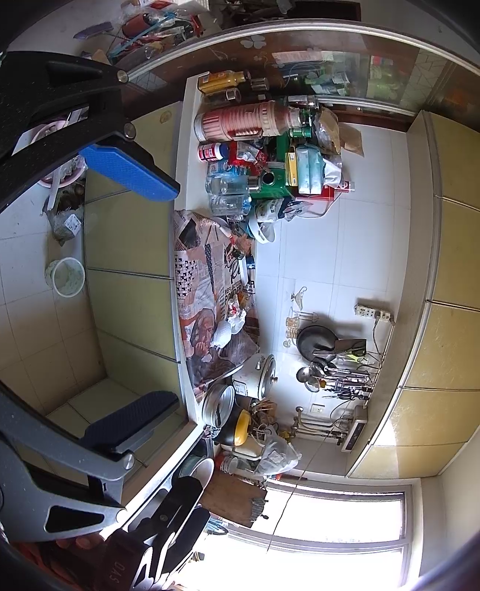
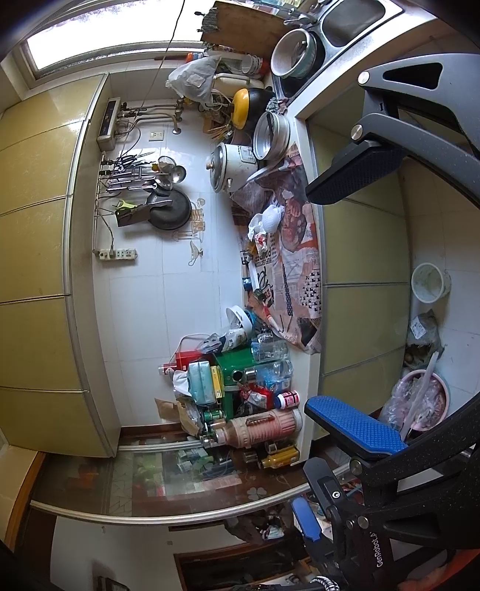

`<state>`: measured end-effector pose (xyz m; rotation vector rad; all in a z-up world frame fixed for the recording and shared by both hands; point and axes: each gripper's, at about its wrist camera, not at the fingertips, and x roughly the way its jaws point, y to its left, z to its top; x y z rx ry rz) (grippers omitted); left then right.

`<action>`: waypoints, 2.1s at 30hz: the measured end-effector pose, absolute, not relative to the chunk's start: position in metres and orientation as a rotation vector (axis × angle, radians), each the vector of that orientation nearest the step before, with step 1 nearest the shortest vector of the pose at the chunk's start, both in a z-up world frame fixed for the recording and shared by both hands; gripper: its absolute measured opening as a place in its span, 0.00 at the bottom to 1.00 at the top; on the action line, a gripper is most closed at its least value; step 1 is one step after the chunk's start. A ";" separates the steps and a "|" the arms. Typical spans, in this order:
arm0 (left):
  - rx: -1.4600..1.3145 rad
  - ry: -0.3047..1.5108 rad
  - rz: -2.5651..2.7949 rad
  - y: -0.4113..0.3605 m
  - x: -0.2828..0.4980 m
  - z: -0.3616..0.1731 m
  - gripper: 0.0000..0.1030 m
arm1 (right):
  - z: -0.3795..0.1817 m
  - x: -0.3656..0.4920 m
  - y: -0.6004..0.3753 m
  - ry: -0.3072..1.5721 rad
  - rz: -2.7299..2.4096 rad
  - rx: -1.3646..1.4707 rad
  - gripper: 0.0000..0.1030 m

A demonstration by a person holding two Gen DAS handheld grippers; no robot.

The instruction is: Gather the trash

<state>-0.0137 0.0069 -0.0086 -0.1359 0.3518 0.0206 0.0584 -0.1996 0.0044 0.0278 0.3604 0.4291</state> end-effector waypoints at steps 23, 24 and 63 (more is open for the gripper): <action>-0.126 0.368 0.011 -0.002 -0.001 -0.008 1.00 | -0.002 0.066 -0.208 0.369 0.428 0.039 1.00; -0.126 0.369 0.013 -0.004 0.001 -0.008 1.00 | -0.002 0.068 -0.209 0.369 0.429 0.040 1.00; -0.137 0.593 -0.029 0.100 0.409 -0.072 1.00 | -0.048 0.347 -0.157 0.520 0.098 0.091 1.00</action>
